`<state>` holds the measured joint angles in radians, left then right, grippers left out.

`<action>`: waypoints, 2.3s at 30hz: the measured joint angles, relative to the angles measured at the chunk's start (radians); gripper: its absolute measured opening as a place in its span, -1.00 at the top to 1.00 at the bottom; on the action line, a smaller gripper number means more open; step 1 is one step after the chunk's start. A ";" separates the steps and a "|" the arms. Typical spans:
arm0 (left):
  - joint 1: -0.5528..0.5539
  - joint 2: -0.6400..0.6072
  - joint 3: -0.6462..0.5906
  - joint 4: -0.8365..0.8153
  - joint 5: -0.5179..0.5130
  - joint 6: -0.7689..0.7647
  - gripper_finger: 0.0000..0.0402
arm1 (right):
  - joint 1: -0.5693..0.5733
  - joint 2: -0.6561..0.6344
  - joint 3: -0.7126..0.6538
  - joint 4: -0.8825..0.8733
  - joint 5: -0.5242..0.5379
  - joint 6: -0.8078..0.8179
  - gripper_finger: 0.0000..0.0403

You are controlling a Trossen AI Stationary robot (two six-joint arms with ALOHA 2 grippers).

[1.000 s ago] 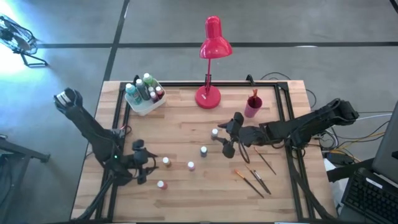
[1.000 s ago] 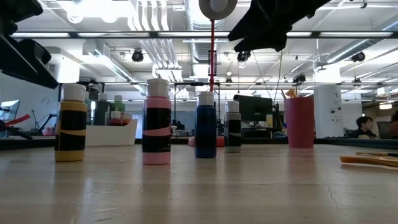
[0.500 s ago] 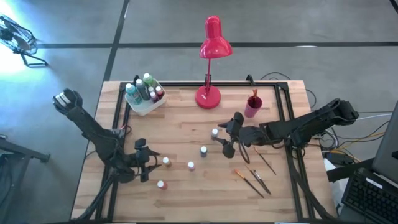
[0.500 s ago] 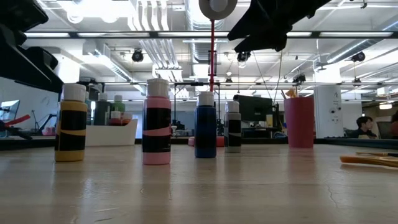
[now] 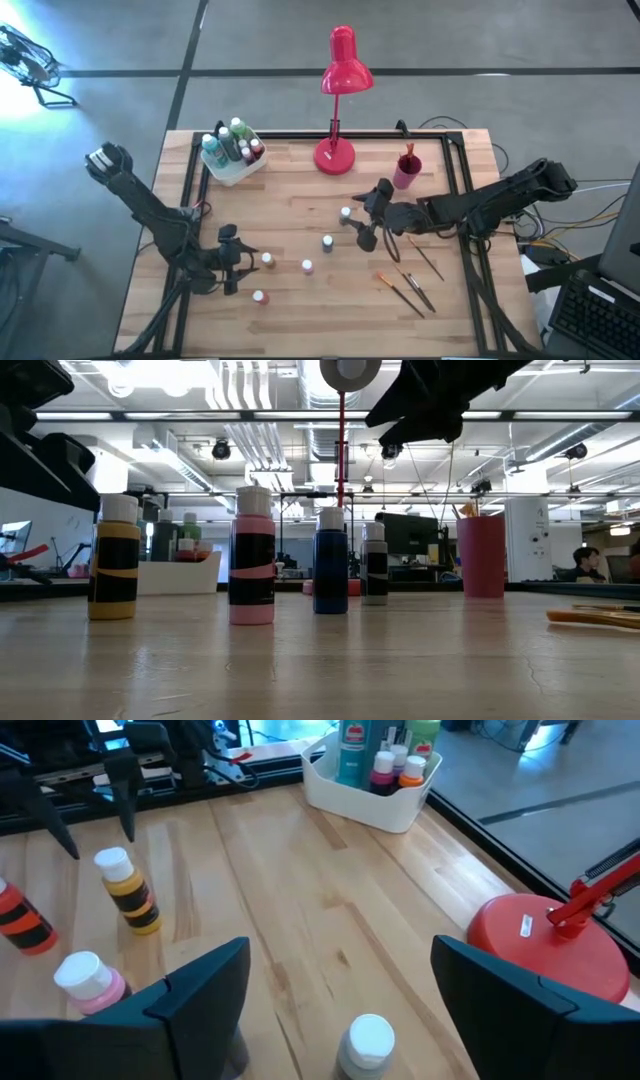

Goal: Pick & Place Paint Supplies
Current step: Put the yellow paint bottle into the white bin

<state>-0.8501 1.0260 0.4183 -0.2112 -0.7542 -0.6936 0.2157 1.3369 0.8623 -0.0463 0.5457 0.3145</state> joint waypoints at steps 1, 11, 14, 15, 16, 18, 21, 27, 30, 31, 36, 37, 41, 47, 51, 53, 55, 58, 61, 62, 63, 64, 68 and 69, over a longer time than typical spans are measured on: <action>0.000 0.000 0.000 0.000 0.002 -0.002 -0.19 | 0.000 0.000 0.000 0.000 0.000 0.000 -0.53; 0.000 0.000 0.000 -0.001 0.002 0.004 -0.19 | 0.000 0.000 0.000 0.000 0.004 0.000 -0.54; 0.000 0.000 0.000 -0.001 0.005 0.004 -0.19 | -0.001 0.000 0.000 0.000 0.007 -0.002 -0.49; 0.000 0.000 0.000 -0.001 0.006 0.005 -0.19 | -0.001 0.000 0.000 -0.001 0.007 -0.001 -0.48; 0.000 0.000 0.000 -0.001 0.006 0.005 -0.19 | -0.001 0.000 0.000 -0.001 0.007 -0.001 -0.46; 0.000 0.000 0.000 -0.001 0.006 0.005 -0.19 | -0.001 0.000 0.000 -0.001 0.007 -0.001 -0.45; 0.001 0.000 0.000 -0.001 0.006 0.005 -0.19 | -0.001 0.000 0.000 -0.001 0.007 -0.001 -0.45; 0.020 0.008 0.000 -0.001 0.003 0.029 -0.19 | -0.001 0.000 0.000 -0.001 0.007 0.007 -0.56; 0.027 0.008 0.000 0.000 0.003 0.037 -0.19 | -0.001 0.000 0.000 -0.001 0.007 0.015 -0.61; 0.027 0.008 0.000 0.001 0.003 0.036 -0.19 | -0.001 0.000 0.000 -0.001 0.007 0.015 -0.62; 0.039 0.008 0.000 0.002 0.008 0.027 -0.19 | -0.001 0.000 0.000 -0.001 0.007 0.016 -0.66; 0.045 0.008 0.000 0.002 0.017 0.026 -0.19 | -0.001 0.000 0.000 -0.001 0.007 0.018 -0.66; 0.073 0.009 0.000 0.002 0.060 0.027 -0.19 | -0.001 0.000 0.000 -0.001 0.007 0.018 -0.62; 0.101 0.010 0.000 0.064 0.091 0.098 -0.19 | -0.005 0.000 0.000 -0.001 0.007 0.015 -0.54; 0.116 0.012 0.001 0.081 0.098 0.139 -0.19 | -0.007 0.000 0.000 -0.002 0.016 0.014 -0.51; 0.126 0.012 0.001 0.080 0.102 0.141 -0.19 | -0.007 0.000 0.000 -0.002 0.030 0.014 -0.50; 0.135 0.012 0.000 0.080 0.104 0.145 -0.19 | -0.007 0.000 0.000 -0.002 0.032 0.014 -0.50; 0.145 0.012 0.000 0.081 0.116 0.154 -0.19 | -0.007 0.000 0.000 -0.002 0.034 0.010 -0.51; 0.160 0.012 -0.002 0.084 0.146 0.159 -0.19 | -0.007 0.000 0.000 -0.002 0.034 0.007 -0.56; 0.165 0.012 -0.002 0.084 0.154 0.160 -0.19 | -0.007 0.000 0.000 -0.002 0.034 0.007 -0.58; 0.170 0.014 -0.002 0.086 0.159 0.162 -0.19 | -0.007 0.000 0.000 -0.002 0.034 0.007 -0.59; 0.175 0.018 -0.002 0.089 0.159 0.168 -0.19 | -0.007 0.000 0.000 -0.002 0.034 0.007 -0.61; 0.195 0.054 -0.003 0.136 0.182 0.208 -0.19 | -0.007 0.000 0.000 -0.002 0.034 0.007 -0.67; 0.201 0.066 -0.003 0.150 0.199 0.217 -0.19 | -0.007 0.000 0.000 -0.002 0.034 0.007 -0.68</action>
<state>-0.6489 1.0920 0.4149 -0.0612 -0.5556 -0.4766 0.2085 1.3369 0.8619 -0.0479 0.5795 0.3214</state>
